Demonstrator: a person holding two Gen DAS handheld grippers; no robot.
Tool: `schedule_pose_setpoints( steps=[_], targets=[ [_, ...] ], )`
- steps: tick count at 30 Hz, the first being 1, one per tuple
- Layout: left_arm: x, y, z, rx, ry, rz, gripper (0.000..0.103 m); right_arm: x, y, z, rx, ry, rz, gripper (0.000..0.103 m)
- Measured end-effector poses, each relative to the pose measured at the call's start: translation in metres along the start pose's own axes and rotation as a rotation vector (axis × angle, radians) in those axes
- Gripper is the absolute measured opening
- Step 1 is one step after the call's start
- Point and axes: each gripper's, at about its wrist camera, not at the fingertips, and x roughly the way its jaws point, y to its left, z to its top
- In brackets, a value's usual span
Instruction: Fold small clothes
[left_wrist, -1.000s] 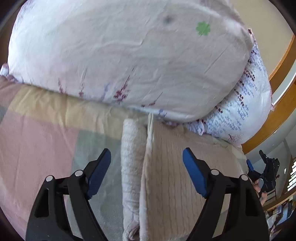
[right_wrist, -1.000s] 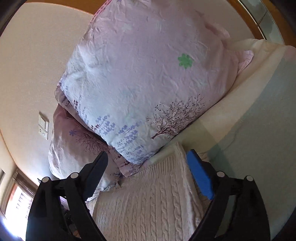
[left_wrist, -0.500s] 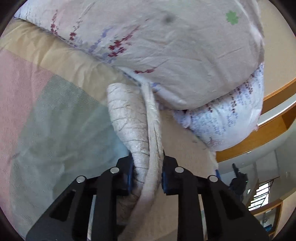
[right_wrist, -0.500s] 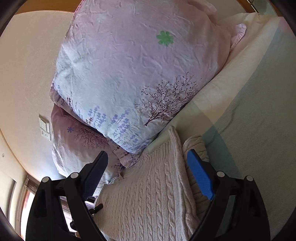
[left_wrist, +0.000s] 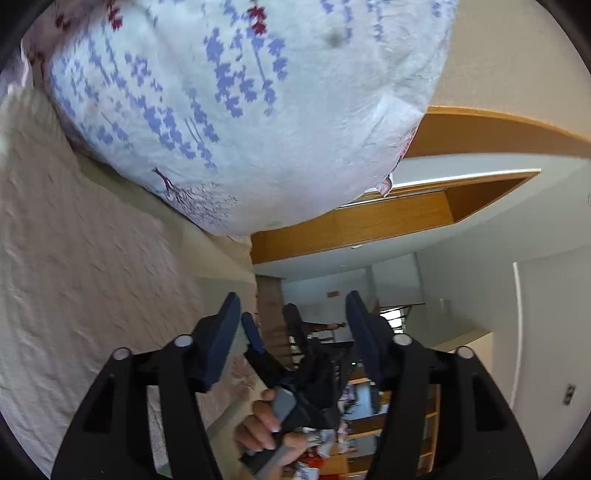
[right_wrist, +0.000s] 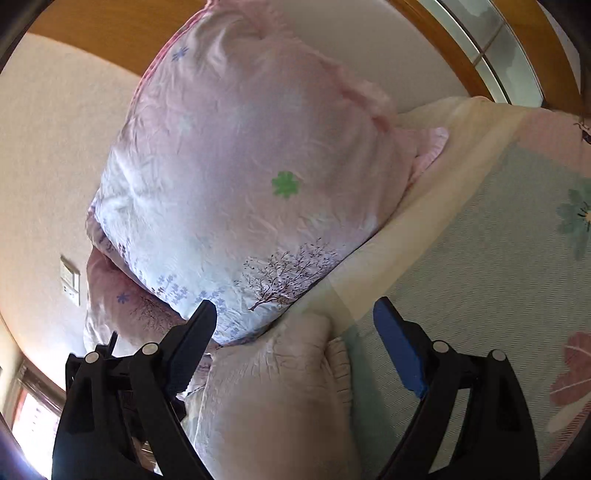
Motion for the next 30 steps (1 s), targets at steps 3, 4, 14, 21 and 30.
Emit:
schedule_pose_setpoints(
  steps=[3,4,14,21,30],
  targets=[
    [-0.042,-0.007,-0.008,0.146,-0.069,0.23,0.084,0.0,-0.002,0.003,-0.016,0.105,0.051,0.094],
    [-0.056,-0.006,-0.012,0.19,-0.087,0.328,0.087,0.006,-0.002,0.003,-0.022,0.165,0.033,0.094],
    [-0.036,0.044,-0.043,0.255,0.015,0.695,0.09,0.081,-0.007,-0.034,-0.029,0.576,-0.066,0.053],
    [-0.047,0.052,-0.039,0.201,-0.034,0.491,0.041,0.059,0.018,-0.055,-0.05,0.496,0.082,0.029],
    [-0.165,0.029,-0.064,0.439,-0.17,0.798,0.054,0.088,0.078,-0.135,-0.334,0.656,-0.011,0.043]
  ],
)
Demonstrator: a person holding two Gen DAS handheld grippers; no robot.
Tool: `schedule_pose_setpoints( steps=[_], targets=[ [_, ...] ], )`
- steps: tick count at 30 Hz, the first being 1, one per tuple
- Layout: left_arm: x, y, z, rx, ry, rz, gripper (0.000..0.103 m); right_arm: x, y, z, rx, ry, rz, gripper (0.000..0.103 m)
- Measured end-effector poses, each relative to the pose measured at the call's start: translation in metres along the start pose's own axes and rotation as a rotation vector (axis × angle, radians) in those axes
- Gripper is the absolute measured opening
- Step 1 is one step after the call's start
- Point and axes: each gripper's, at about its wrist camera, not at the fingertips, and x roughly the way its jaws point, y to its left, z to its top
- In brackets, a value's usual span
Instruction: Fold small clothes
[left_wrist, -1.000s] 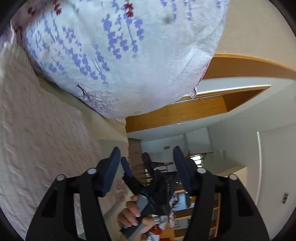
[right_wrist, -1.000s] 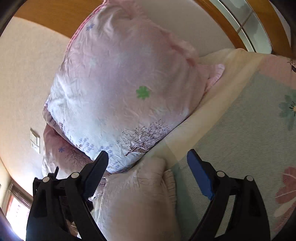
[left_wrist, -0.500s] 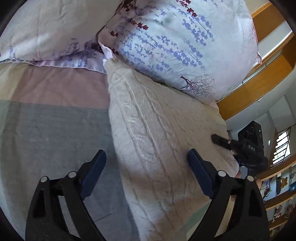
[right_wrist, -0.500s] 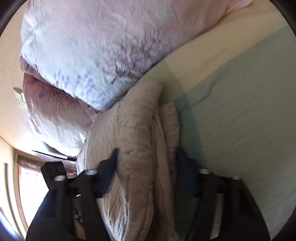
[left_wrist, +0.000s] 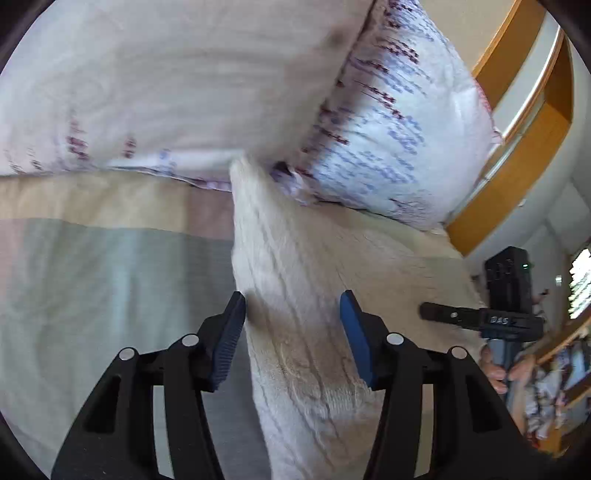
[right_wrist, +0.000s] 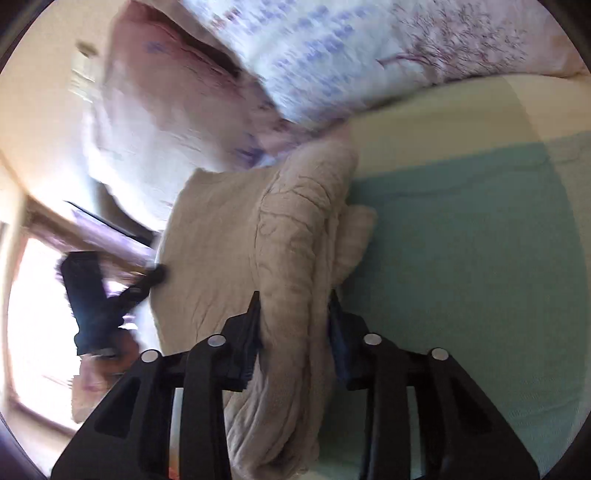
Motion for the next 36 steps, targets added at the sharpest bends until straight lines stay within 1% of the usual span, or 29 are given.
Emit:
schedule_pose_setpoints(
  steps=[2,4,5,6,7,8,9,10,11,12,13,14,15,17,18,20,21,23,24,26,27,28,29,30,31,33,34,35,36],
  targets=[
    [-0.028,0.013,-0.004,0.033,-0.052,0.039,0.074,-0.019,-0.007,0.002,0.074,-0.091,0.068,0.043],
    [-0.046,0.009,-0.009,0.077,-0.105,0.084,0.079,-0.039,-0.014,0.008,0.128,-0.188,0.105,0.043],
    [-0.055,0.006,-0.012,0.096,-0.12,0.102,0.082,-0.041,-0.014,0.013,0.143,-0.198,0.106,0.043],
    [-0.06,0.003,-0.016,0.111,-0.131,0.126,0.084,-0.037,-0.013,0.019,0.163,-0.188,0.104,0.043],
    [-0.069,0.006,-0.022,0.119,-0.135,0.138,0.086,-0.026,-0.009,0.027,0.182,-0.153,0.105,0.043],
    [-0.07,0.003,-0.028,0.122,-0.13,0.146,0.088,-0.014,-0.008,0.031,0.193,-0.114,0.108,0.038],
    [-0.07,0.002,-0.032,0.118,-0.118,0.149,0.088,0.0,-0.006,0.033,0.193,-0.078,0.097,0.02],
    [-0.072,0.003,-0.039,0.11,-0.099,0.151,0.089,0.008,-0.004,0.037,0.173,-0.08,0.024,0.009],
    [-0.07,0.002,-0.046,0.099,-0.074,0.159,0.09,0.01,-0.004,0.037,0.178,-0.102,-0.039,0.009],
    [-0.069,0.003,-0.054,0.092,-0.054,0.176,0.093,0.011,-0.009,0.038,0.217,-0.118,-0.042,0.009],
    [-0.07,0.003,-0.062,0.087,-0.044,0.216,0.101,0.011,-0.016,0.039,0.278,-0.12,-0.016,0.009],
    [-0.07,0.0,-0.07,0.087,-0.046,0.262,0.101,0.008,-0.018,0.037,0.3,-0.122,-0.005,0.009],
    [-0.07,-0.001,-0.077,0.099,-0.041,0.289,0.101,0.001,-0.014,0.034,0.291,-0.142,-0.018,0.011],
    [-0.071,-0.005,-0.089,0.127,-0.016,0.332,0.101,-0.025,0.003,0.019,0.211,-0.212,-0.043,0.013],
    [-0.071,-0.007,-0.095,0.137,-0.014,0.356,0.101,-0.041,0.013,0.006,0.172,-0.253,-0.017,0.02],
    [-0.071,-0.011,-0.104,0.157,-0.017,0.384,0.101,-0.067,0.031,-0.02,0.104,-0.294,0.085,0.033],
    [-0.071,-0.013,-0.107,0.162,-0.017,0.385,0.101,-0.073,0.043,-0.031,0.066,-0.297,0.124,0.034],
    [-0.069,-0.015,-0.112,0.157,-0.006,0.366,0.101,-0.075,0.06,-0.049,-0.005,-0.247,0.143,0.035],
    [-0.068,-0.015,-0.114,0.146,0.003,0.359,0.101,-0.067,0.064,-0.055,-0.017,-0.214,0.117,0.037],
    [-0.063,-0.015,-0.115,0.118,0.024,0.363,0.101,-0.04,0.055,-0.056,0.024,-0.141,-0.052,0.037],
    [-0.059,-0.015,-0.116,0.106,0.039,0.367,0.101,-0.022,0.043,-0.053,0.051,-0.104,-0.12,0.027],
    [-0.056,-0.015,-0.116,0.094,0.056,0.371,0.101,-0.019,0.034,-0.052,0.079,-0.125,-0.111,0.026],
    [-0.052,-0.014,-0.117,0.081,0.075,0.375,0.101,-0.027,0.035,-0.055,0.096,-0.146,-0.098,0.026],
    [-0.05,-0.014,-0.119,0.072,0.083,0.375,0.101,-0.034,0.04,-0.058,0.096,-0.167,-0.097,0.032],
    [-0.049,-0.015,-0.121,0.07,0.079,0.383,0.101,-0.047,0.049,-0.066,0.069,-0.209,-0.12,0.041],
    [-0.047,-0.018,-0.124,0.087,0.08,0.417,0.101,-0.062,0.065,-0.082,0.005,-0.277,-0.182,0.084],
    [-0.046,-0.02,-0.125,0.093,0.085,0.429,0.101,-0.065,0.072,-0.092,-0.026,-0.293,-0.232,0.087],
    [-0.044,-0.021,-0.125,0.1,0.093,0.441,0.101,-0.062,0.073,-0.099,-0.053,-0.291,-0.271,0.087],
    [-0.043,-0.022,-0.126,0.108,0.098,0.449,0.101,-0.054,0.077,-0.107,-0.086,-0.271,-0.323,0.087]
  ],
)
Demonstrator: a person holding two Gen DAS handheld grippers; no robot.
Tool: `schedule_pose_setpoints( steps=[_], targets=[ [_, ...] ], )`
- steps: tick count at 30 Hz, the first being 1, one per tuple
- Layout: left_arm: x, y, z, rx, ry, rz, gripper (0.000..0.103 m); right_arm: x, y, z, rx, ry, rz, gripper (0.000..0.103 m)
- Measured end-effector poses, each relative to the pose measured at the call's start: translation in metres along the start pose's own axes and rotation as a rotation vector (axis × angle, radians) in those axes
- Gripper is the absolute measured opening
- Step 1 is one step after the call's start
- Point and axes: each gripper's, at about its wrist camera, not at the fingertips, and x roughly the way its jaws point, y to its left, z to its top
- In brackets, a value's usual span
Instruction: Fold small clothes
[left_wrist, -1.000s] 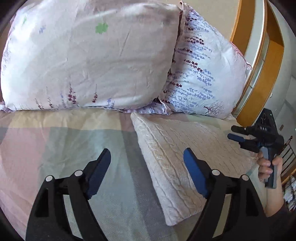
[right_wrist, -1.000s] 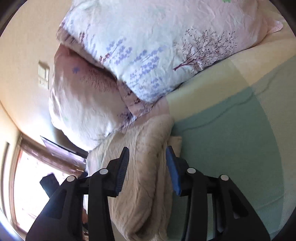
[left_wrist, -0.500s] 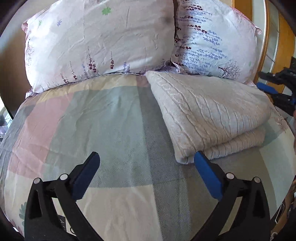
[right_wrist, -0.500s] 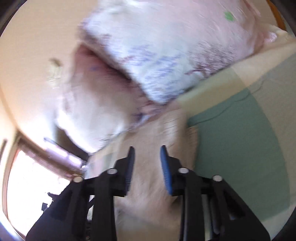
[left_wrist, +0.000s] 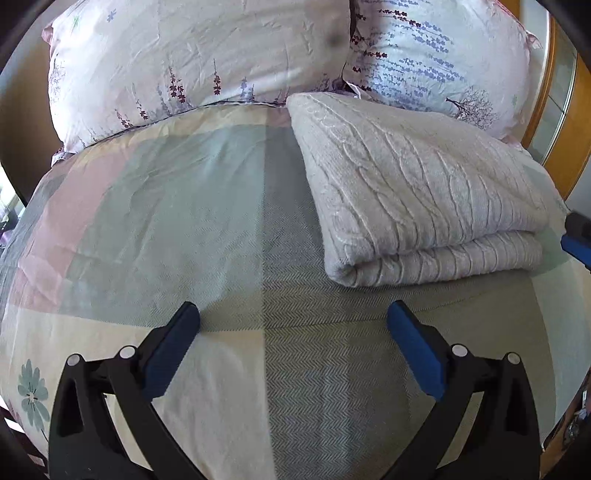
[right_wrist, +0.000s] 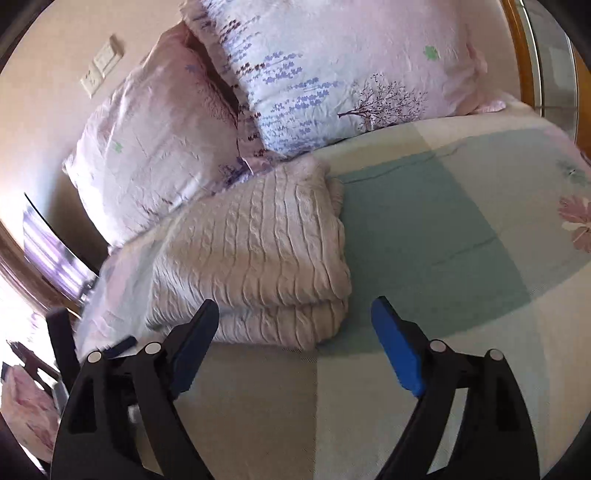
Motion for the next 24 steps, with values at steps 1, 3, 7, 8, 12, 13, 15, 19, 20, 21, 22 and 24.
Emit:
schedule_pose_setpoints(
  steps=[1,3,7,8,12,13,15,19,20,21,22,24],
  targets=[
    [0.0,0.0,0.0,0.005,0.003,0.004,0.101,0.006,0.005,-0.008,-0.032,0.024,-0.043,0.087],
    [0.001,0.0,0.0,0.009,0.007,0.005,0.101,0.016,0.006,-0.022,-0.069,0.064,-0.091,0.087],
    [0.001,0.0,0.0,0.014,0.006,0.009,0.101,0.03,0.019,-0.038,-0.159,0.085,-0.208,0.087],
    [0.001,0.0,0.0,0.015,0.006,0.009,0.101,0.034,0.024,-0.042,-0.186,0.097,-0.239,0.09],
    [0.001,0.0,0.0,0.014,0.007,0.008,0.101,0.036,0.032,-0.052,-0.21,0.067,-0.312,0.1],
    [0.001,0.0,0.0,0.014,0.007,0.009,0.101,0.035,0.03,-0.052,-0.205,0.066,-0.31,0.1],
    [0.001,0.0,0.0,0.015,0.006,0.008,0.101,0.033,0.03,-0.054,-0.204,0.066,-0.315,0.102],
    [0.002,0.0,0.0,0.014,0.006,0.009,0.101,0.034,0.028,-0.055,-0.198,0.069,-0.322,0.102],
    [0.002,0.0,0.0,0.014,0.006,0.009,0.101,0.034,0.028,-0.055,-0.198,0.069,-0.322,0.102],
    [0.002,0.0,0.0,0.013,0.006,0.009,0.101,0.034,0.028,-0.055,-0.198,0.069,-0.322,0.102],
    [0.002,0.0,0.0,0.014,0.006,0.009,0.101,0.034,0.028,-0.054,-0.199,0.069,-0.322,0.102],
    [0.002,0.0,0.0,0.014,0.006,0.009,0.101,0.035,0.028,-0.054,-0.199,0.069,-0.322,0.102]
  ],
)
